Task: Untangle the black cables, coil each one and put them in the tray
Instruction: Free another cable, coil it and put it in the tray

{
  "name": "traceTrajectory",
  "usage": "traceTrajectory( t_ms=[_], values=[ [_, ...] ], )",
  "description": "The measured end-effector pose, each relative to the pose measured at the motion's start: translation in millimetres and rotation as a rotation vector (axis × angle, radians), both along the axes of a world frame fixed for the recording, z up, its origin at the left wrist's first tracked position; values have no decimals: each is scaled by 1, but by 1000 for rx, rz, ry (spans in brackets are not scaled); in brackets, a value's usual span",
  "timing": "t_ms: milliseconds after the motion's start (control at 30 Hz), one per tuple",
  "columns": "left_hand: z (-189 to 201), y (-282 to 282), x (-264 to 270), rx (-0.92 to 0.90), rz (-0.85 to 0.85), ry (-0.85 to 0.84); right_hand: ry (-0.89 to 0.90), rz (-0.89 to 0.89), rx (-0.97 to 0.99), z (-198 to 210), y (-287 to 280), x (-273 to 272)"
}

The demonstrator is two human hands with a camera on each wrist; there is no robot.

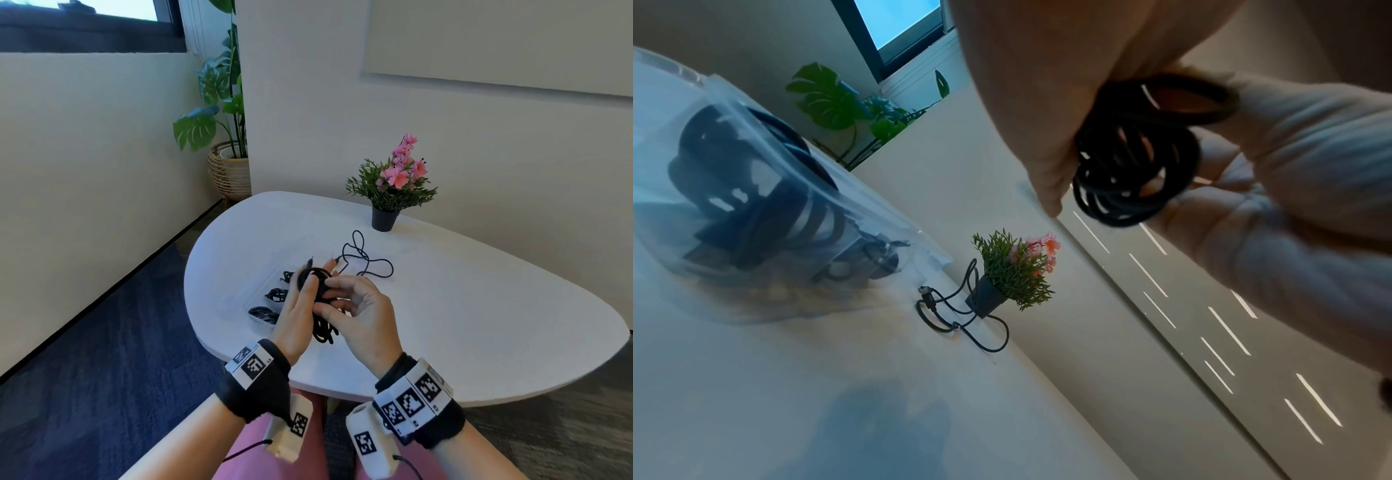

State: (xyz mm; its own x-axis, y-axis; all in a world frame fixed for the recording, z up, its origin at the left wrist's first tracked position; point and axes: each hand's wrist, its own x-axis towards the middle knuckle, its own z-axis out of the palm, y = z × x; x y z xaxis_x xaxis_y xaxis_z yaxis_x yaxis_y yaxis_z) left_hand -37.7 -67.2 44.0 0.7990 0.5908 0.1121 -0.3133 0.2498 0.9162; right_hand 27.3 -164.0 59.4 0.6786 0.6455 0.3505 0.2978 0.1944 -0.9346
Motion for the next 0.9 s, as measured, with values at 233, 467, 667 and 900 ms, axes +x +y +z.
traceTrajectory(
  t_ms=[233,467,667,900],
  values=[
    [10,8,-3,-47,-116,114,52,-23,65,-7,2,15],
    [4,6,1,-87,-4,116,-101,-121,-7,-17,5,16],
    [5,0,2,-191,-43,63,88,-226,-44,-21,13,24],
    [10,8,5,-182,57,59,-99,-139,-137,-17,8,22]
  ],
)
